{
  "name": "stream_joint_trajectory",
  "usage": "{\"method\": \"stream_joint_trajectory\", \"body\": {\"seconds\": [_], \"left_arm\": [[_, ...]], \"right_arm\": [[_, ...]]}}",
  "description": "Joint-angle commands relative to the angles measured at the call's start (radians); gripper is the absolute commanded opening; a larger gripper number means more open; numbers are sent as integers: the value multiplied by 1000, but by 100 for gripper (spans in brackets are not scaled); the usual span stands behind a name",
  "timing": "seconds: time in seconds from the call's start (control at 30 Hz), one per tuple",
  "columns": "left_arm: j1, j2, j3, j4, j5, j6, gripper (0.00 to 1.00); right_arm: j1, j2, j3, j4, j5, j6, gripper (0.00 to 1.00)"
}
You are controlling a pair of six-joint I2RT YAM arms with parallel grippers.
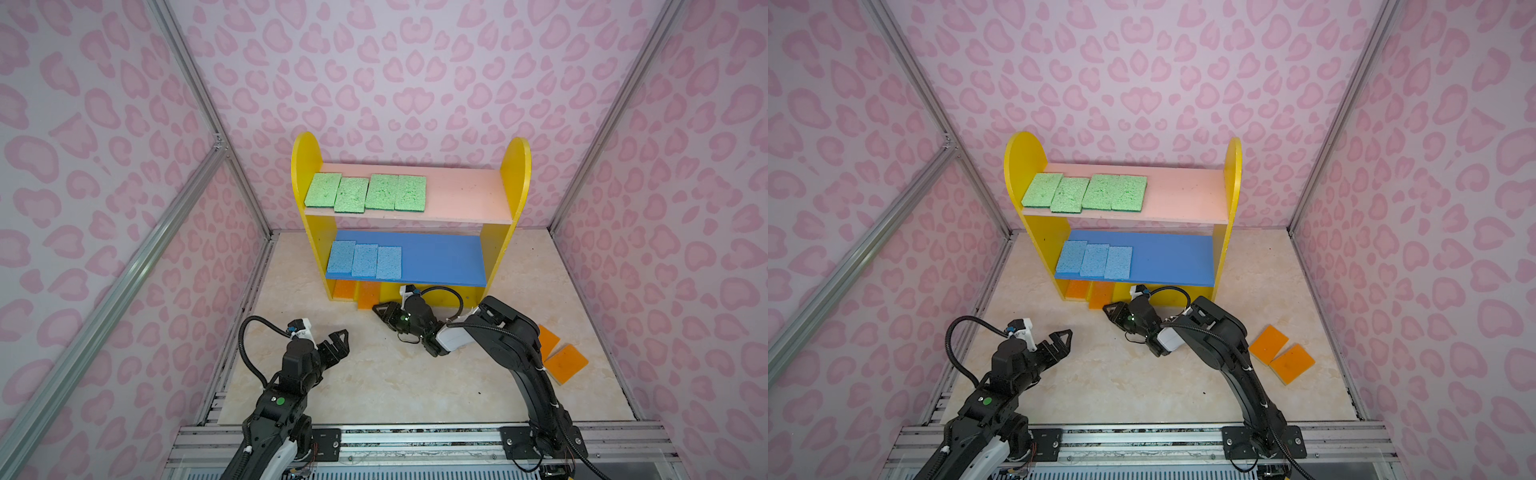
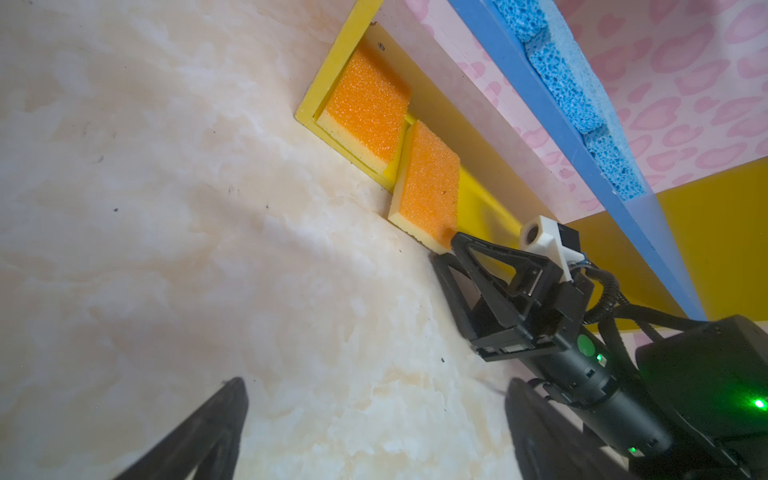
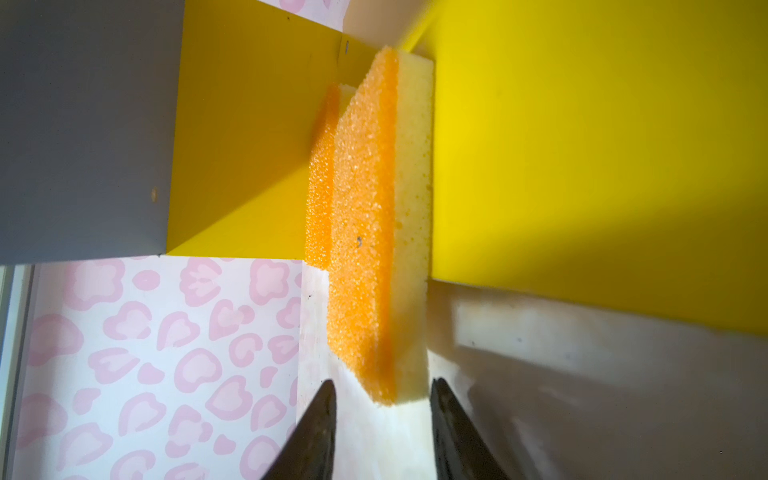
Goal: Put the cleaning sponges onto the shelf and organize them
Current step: 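Push the orange sponge upright into the bottom compartment beside the first sponge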
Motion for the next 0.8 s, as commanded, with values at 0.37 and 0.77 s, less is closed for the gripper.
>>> {"method": "stream_joint_trajectory", "body": {"seconds": [0.37, 0.77], "left_arm": [[2, -2, 7, -9, 0, 14, 98], [2, 5, 14, -10, -2, 24, 97]], "right_arm": [[-6, 22, 26, 15, 28, 0, 11], [-16, 25, 43, 13, 38, 0, 6]]}}
